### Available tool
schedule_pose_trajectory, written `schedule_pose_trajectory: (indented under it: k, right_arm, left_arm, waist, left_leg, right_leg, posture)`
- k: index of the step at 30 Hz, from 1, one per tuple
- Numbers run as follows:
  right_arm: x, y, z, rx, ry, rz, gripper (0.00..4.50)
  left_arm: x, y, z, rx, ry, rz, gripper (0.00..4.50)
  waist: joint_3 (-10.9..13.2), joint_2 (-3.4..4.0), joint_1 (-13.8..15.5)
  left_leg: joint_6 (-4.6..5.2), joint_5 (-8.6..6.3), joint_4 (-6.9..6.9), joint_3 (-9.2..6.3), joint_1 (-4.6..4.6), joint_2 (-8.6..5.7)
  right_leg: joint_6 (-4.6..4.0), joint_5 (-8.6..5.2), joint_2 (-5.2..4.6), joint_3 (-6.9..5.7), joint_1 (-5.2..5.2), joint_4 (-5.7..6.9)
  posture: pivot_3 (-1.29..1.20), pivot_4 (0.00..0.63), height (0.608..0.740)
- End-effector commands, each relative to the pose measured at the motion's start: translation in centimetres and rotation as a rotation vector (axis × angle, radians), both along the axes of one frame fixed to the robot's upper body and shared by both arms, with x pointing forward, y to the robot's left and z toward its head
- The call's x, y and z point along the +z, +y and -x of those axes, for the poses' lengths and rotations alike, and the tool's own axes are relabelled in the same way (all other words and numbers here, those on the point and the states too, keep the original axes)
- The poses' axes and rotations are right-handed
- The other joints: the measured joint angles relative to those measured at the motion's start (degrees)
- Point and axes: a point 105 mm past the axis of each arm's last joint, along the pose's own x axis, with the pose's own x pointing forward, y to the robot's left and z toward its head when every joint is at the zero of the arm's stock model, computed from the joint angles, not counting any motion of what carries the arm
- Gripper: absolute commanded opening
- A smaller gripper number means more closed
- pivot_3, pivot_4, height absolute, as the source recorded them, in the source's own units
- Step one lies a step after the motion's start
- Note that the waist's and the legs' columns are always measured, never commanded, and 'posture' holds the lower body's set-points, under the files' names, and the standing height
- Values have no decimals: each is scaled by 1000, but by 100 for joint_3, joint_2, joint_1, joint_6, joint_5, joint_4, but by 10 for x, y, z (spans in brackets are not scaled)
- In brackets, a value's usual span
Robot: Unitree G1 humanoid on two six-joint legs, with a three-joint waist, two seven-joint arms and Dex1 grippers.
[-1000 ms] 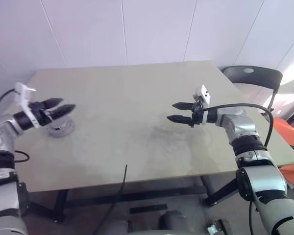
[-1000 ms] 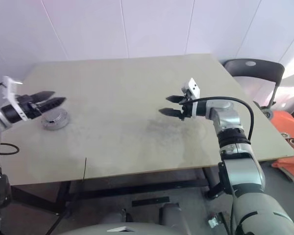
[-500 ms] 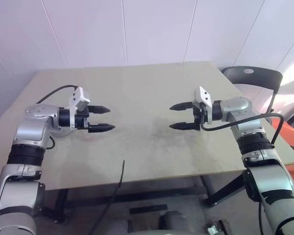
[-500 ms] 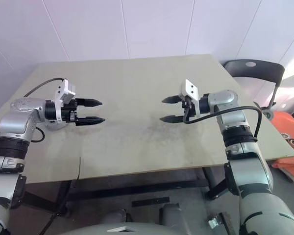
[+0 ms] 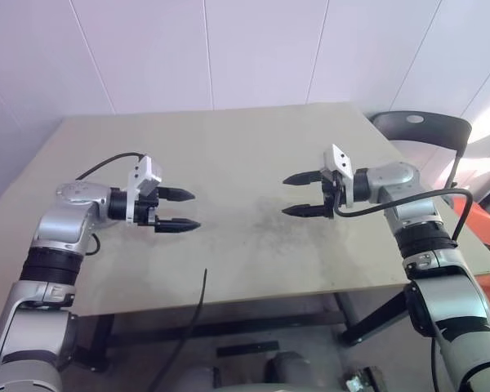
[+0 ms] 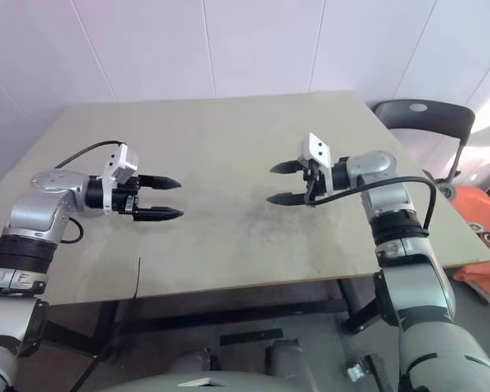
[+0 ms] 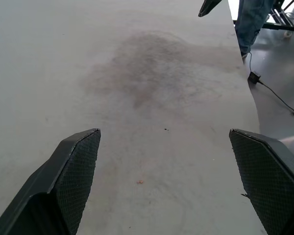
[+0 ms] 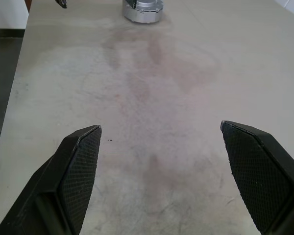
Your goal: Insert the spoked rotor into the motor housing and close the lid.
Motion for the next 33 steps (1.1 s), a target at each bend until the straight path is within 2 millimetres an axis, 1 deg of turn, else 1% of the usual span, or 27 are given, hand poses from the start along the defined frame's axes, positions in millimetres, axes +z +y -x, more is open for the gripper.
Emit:
schedule_pose_trajectory:
  k: [1,18,33]
  right_arm:
    - [20,4,-6,3,-69,-3,4090]
    - [19,4,-12,-23,-75,-3,4090]
    - [20,3,-14,-15,-74,-12,4090]
  left_arm:
    - [19,2,-4,10,-68,20,4472]
    - [28,1,-6,22,-76,50,4472]
    - [26,0,-5,30,-69,57,4472]
  waist:
    - [0,0,0]
    - [0,0,-3]
    - [0,0,-2]
  left_leg:
    - [0,0,0,0,0,0]
    - [0,0,1,1,1,16]
    - [-1,0,2,2,3,22]
  right_leg:
    - [0,0,0,0,0,0]
    - [-1,0,23,12,0,0]
    - [-1,0,40,27,1,0]
  posture:
    - [0,0,740]
    - [0,0,740]
    - [0,0,740]
